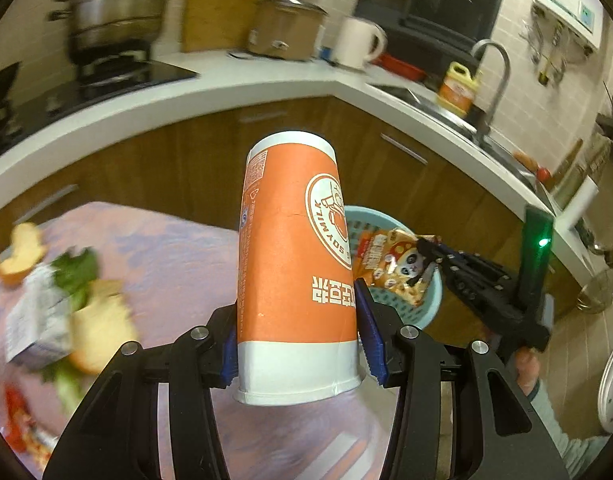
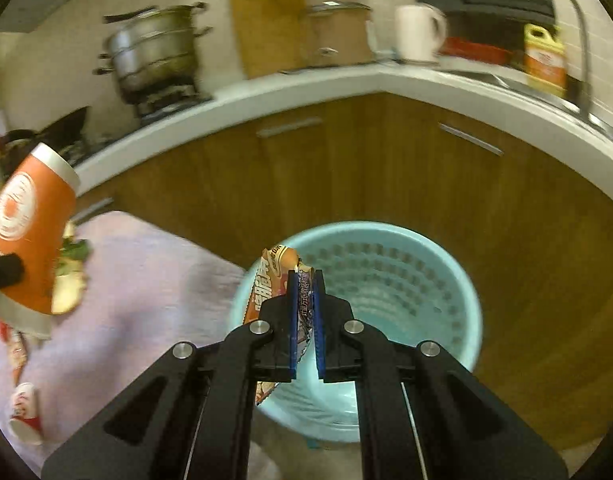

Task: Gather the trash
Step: 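Carry the cup and snack bag over the blue basket with both tools, then open both tools to drop the cup and snack bag into the basket, then grasp the clear plastic bag with the left tool, then grasp the bread crust with orange peel with the right tool while the left holds the plastic bag, then carry both items over the basket and open both tools to drop them, then grasp the red plastic bag with the left tool while the right grasps an orange snack bag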

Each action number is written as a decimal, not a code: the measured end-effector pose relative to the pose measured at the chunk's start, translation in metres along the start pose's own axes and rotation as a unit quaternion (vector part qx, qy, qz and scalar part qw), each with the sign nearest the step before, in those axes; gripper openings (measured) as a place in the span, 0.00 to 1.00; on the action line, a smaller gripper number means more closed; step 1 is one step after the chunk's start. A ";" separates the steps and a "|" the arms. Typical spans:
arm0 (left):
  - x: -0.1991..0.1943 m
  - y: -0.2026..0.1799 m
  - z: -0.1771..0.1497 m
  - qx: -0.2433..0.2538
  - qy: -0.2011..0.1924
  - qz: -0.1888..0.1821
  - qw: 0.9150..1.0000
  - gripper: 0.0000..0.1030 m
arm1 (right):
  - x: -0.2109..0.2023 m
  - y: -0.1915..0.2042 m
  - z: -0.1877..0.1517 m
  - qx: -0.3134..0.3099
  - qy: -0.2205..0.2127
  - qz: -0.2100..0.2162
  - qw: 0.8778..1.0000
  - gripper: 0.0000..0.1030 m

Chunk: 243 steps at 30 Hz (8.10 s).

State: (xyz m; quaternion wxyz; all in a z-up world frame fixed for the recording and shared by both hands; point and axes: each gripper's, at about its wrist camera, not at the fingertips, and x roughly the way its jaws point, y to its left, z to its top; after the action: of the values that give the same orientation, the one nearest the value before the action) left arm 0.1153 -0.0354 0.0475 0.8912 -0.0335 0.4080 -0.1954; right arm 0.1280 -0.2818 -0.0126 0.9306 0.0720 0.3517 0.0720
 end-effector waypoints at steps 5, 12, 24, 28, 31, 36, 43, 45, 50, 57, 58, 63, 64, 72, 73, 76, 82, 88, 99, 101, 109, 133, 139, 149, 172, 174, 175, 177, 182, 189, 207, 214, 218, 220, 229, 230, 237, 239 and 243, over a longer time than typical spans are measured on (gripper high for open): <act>0.048 -0.024 0.008 0.011 0.038 -0.018 0.999 0.45 | 0.024 -0.021 -0.012 0.017 0.028 -0.039 0.999 0.05; 0.105 -0.038 0.008 -0.007 0.072 -0.030 0.997 0.45 | 0.048 -0.034 -0.023 0.036 0.060 -0.072 0.995 0.05; 0.150 -0.054 0.003 0.004 0.091 -0.007 0.996 0.65 | 0.060 -0.052 -0.032 0.052 0.092 -0.069 0.992 0.17; 0.147 -0.051 0.004 -0.002 0.088 -0.010 0.996 0.66 | 0.053 -0.053 -0.030 0.052 0.081 -0.068 0.993 0.23; 0.132 -0.046 0.004 -0.006 0.074 -0.013 0.997 0.66 | 0.046 -0.049 -0.027 0.052 0.073 -0.065 0.994 0.35; 0.091 -0.038 0.000 -0.002 0.041 -0.009 0.999 0.66 | 0.029 -0.028 -0.018 0.035 0.045 -0.042 0.998 0.48; 0.007 -0.006 -0.013 -0.032 -0.032 -0.012 0.999 0.79 | -0.005 0.031 -0.003 -0.019 0.003 0.017 1.000 0.51; -0.022 0.008 -0.022 -0.043 -0.053 -0.007 0.998 0.79 | -0.015 0.053 -0.001 -0.039 -0.005 0.038 0.999 0.52; -0.090 0.047 -0.051 -0.079 -0.101 0.033 0.991 0.80 | -0.034 0.107 -0.002 -0.090 -0.017 0.090 0.992 0.53; -0.181 0.109 -0.099 -0.146 -0.167 0.143 0.964 0.80 | -0.043 0.183 -0.013 -0.154 -0.020 0.141 0.978 0.55; -0.191 0.117 -0.104 -0.154 -0.172 0.155 0.961 0.80 | -0.044 0.191 -0.016 -0.161 -0.019 0.147 0.976 0.55; -0.226 0.174 -0.128 -0.212 -0.184 0.218 0.935 0.80 | -0.033 0.233 -0.030 -0.188 -0.015 0.170 0.967 0.55; -0.228 0.185 -0.130 -0.219 -0.183 0.223 0.932 0.80 | -0.029 0.238 -0.032 -0.191 -0.015 0.173 0.966 0.55; -0.195 0.250 -0.142 -0.273 -0.144 0.183 0.933 0.80 | -0.004 0.271 -0.054 -0.210 -0.004 0.185 0.960 0.55; -0.189 0.251 -0.142 -0.275 -0.140 0.182 0.934 0.80 | -0.002 0.272 -0.056 -0.210 -0.002 0.186 0.960 0.55; -0.175 0.258 -0.143 -0.279 -0.130 0.185 0.933 0.80 | 0.007 0.273 -0.063 -0.211 0.011 0.194 0.958 0.55; -0.157 0.264 -0.152 -0.286 -0.115 0.164 0.937 0.78 | 0.006 0.274 -0.068 -0.218 0.006 0.196 0.956 0.58; -0.144 0.259 -0.158 -0.277 -0.096 0.159 0.943 0.67 | 0.006 0.274 -0.069 -0.219 0.004 0.194 0.956 0.59; -0.141 0.239 -0.159 -0.240 -0.081 0.197 0.947 0.31 | 0.007 0.277 -0.070 -0.224 0.005 0.186 0.957 0.59; -0.147 0.240 -0.161 -0.245 -0.089 0.187 0.947 0.18 | 0.007 0.276 -0.070 -0.223 0.005 0.187 0.957 0.59; -0.168 0.231 -0.164 -0.246 -0.130 0.161 0.947 0.09 | 0.008 0.276 -0.070 -0.225 0.005 0.187 0.956 0.59; -0.206 0.210 -0.152 -0.223 -0.200 0.144 0.943 0.07 | 0.031 0.328 -0.061 -0.285 0.045 0.152 0.945 0.58; -0.199 0.209 -0.146 -0.222 -0.195 0.141 0.945 0.07 | 0.045 0.338 -0.064 -0.281 0.060 0.163 0.944 0.31; -0.185 0.179 -0.127 -0.186 -0.176 0.127 0.958 0.07 | 0.017 0.315 -0.061 -0.268 0.045 0.196 0.942 0.04; -0.068 0.043 -0.034 -0.063 -0.071 0.030 0.995 0.07 | -0.031 0.123 -0.034 -0.164 0.004 0.090 0.982 0.04; -0.048 0.023 -0.026 -0.041 -0.055 0.021 0.997 0.07 | -0.025 0.099 -0.034 -0.141 0.008 0.071 0.987 0.04; -0.037 0.014 -0.023 -0.035 -0.045 0.013 0.998 0.07 | -0.020 0.084 -0.033 -0.124 0.013 0.062 0.990 0.04; -0.018 0.001 -0.017 -0.032 -0.025 -0.009 0.999 0.07 | -0.010 0.064 -0.034 -0.101 0.024 0.049 0.993 0.04; 0.026 -0.021 -0.008 -0.026 0.009 -0.043 0.999 0.07 | 0.015 0.027 -0.040 -0.066 0.050 0.015 0.996 0.04; 0.080 -0.042 -0.005 -0.013 0.041 -0.051 0.998 0.07 | 0.038 -0.014 -0.040 -0.009 0.075 0.002 0.997 0.04; 0.117 -0.046 -0.013 -0.009 0.067 -0.025 0.997 0.39 | 0.051 -0.042 -0.045 0.038 0.111 0.006 0.993 0.10; 0.100 -0.035 -0.021 -0.015 0.055 -0.024 0.998 0.45 | 0.047 -0.038 -0.044 0.039 0.107 0.009 0.993 0.23; 0.085 -0.030 -0.023 -0.019 0.038 -0.033 0.999 0.59 | 0.043 -0.029 -0.040 0.031 0.102 0.012 0.994 0.45; 0.076 -0.028 -0.023 -0.020 0.031 -0.033 0.999 0.59 | 0.044 -0.026 -0.039 0.025 0.107 0.013 0.994 0.51; 0.061 -0.013 -0.024 -0.036 0.018 -0.030 0.999 0.59 | 0.056 -0.023 -0.044 0.001 0.202 -0.007 0.979 0.51; 0.060 -0.011 -0.025 -0.041 0.017 -0.033 0.998 0.59 | 0.053 -0.022 -0.043 -0.006 0.203 -0.014 0.979 0.51; 0.022 -0.001 -0.036 -0.050 -0.022 -0.021 0.998 0.59 | 0.024 -0.011 -0.034 -0.005 0.153 0.016 0.988 0.51; 0.004 0.004 -0.040 -0.056 -0.041 -0.018 0.997 0.59 | 0.012 0.003 -0.030 -0.017 0.128 0.033 0.991 0.51; -0.040 0.025 -0.051 -0.094 -0.079 -0.034 0.992 0.59 | -0.014 0.038 -0.021 -0.050 0.084 0.066 0.993 0.51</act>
State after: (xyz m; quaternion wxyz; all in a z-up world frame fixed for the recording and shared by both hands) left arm 0.0616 0.0083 0.0365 0.9064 -0.1466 0.3515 -0.1826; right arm 0.1005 -0.2451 -0.0126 0.8934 0.0425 0.4191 0.1560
